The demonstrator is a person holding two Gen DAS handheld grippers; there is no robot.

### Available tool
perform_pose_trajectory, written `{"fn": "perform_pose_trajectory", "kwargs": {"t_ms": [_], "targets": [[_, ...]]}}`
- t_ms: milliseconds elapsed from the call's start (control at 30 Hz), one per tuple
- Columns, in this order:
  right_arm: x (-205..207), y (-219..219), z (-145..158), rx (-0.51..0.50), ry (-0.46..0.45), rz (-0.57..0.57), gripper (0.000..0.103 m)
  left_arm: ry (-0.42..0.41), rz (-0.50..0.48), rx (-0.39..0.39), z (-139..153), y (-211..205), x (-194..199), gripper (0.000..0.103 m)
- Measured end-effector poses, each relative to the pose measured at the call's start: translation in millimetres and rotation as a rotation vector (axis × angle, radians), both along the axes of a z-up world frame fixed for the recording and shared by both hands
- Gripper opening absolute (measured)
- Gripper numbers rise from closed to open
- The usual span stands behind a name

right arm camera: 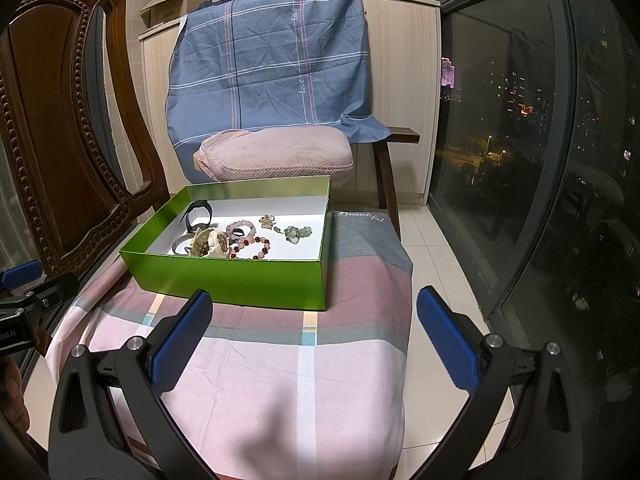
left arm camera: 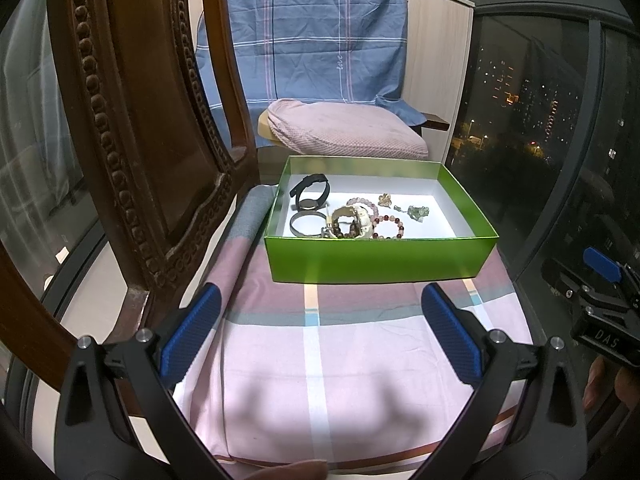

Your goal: Organize jewelry

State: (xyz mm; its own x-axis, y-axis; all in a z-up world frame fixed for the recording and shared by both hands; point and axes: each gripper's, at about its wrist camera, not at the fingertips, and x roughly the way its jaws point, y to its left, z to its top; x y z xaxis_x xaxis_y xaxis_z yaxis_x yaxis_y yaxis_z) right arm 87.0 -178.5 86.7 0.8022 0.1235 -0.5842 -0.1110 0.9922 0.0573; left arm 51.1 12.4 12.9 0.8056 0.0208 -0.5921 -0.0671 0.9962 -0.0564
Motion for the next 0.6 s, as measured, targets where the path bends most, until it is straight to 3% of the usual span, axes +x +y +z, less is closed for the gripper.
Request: {"fn": "perform_pose_trajectory", "kwargs": {"t_ms": [600], "targets": [[-0.1,-0.3,-1.5,-0.001,0.001,0.002,0.1,0.0,-0.007,0.004,-0.8,-1.0,0.5,0.099]]}}
